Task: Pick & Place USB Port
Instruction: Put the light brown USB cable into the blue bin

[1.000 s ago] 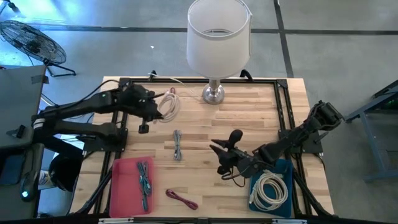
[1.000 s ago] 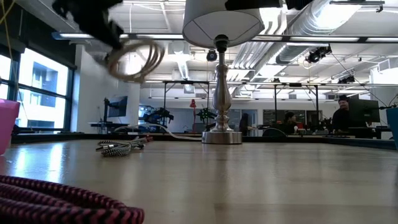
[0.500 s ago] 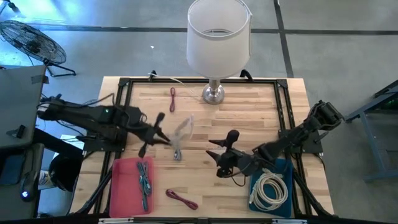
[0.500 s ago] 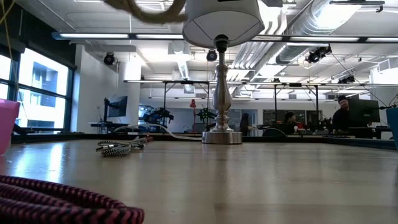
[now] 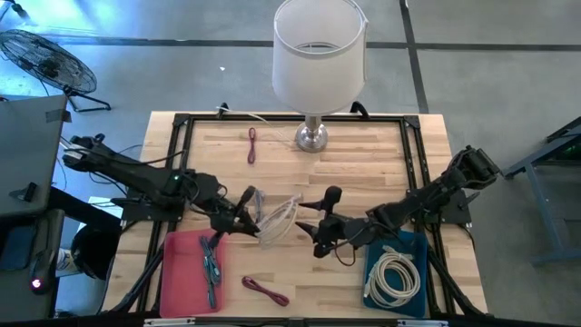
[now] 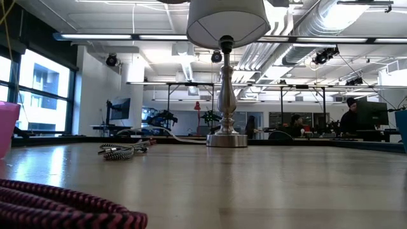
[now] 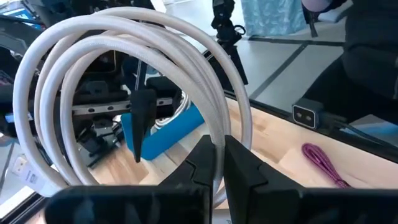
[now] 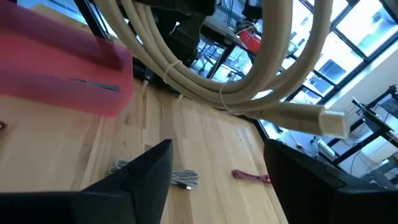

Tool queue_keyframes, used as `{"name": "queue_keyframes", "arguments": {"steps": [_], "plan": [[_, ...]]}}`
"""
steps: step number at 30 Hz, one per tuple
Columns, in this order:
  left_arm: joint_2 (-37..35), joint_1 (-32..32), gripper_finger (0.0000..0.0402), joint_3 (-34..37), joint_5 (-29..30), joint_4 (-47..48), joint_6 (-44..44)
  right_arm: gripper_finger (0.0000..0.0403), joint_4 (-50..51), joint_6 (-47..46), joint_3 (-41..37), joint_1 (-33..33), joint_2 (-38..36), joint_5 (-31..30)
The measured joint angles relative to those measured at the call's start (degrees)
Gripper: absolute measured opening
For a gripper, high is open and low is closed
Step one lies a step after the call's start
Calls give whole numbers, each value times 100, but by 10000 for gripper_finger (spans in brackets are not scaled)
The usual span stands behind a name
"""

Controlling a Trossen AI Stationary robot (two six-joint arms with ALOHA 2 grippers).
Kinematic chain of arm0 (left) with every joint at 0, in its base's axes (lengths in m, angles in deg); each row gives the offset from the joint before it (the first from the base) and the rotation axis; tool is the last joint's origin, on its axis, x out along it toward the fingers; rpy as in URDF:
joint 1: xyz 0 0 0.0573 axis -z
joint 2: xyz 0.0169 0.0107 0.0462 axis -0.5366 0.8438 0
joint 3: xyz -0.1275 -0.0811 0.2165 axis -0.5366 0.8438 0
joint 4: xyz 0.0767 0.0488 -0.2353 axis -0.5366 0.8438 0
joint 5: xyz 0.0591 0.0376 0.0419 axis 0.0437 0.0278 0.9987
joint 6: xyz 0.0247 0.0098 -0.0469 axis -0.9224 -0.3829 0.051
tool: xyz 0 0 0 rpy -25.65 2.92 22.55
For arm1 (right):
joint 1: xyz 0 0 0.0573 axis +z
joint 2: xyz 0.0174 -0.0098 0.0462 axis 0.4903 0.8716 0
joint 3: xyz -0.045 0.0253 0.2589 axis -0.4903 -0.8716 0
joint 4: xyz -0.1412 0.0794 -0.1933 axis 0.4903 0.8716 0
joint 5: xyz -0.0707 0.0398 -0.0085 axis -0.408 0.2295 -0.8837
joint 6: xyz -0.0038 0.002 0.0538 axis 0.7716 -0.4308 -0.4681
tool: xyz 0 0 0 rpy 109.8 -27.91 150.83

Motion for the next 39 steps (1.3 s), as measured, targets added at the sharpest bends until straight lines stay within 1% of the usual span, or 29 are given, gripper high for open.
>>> {"name": "queue_keyframes", "arguments": {"steps": [9,15,21,24,27,35,39], "plan": [[34,4,10,15,-79,-30,3,243,-174,459,0,90,0,3],[34,4,10,416,-131,-449,154,243,-249,595,0,90,0,-17],[32,4,10,676,-127,-838,197,243,-634,717,0,80,0,-15],[32,4,10,707,-127,-891,197,243,-758,793,0,42,0,26],[36,4,10,734,-125,-852,197,243,-829,816,0,-29,0,221],[257,2,12,733,-109,-994,197,243,-873,567,0,-335,0,1037],[446,0,11,732,-117,-1239,195,239,-883,528,0,-422,0,1141]]}}
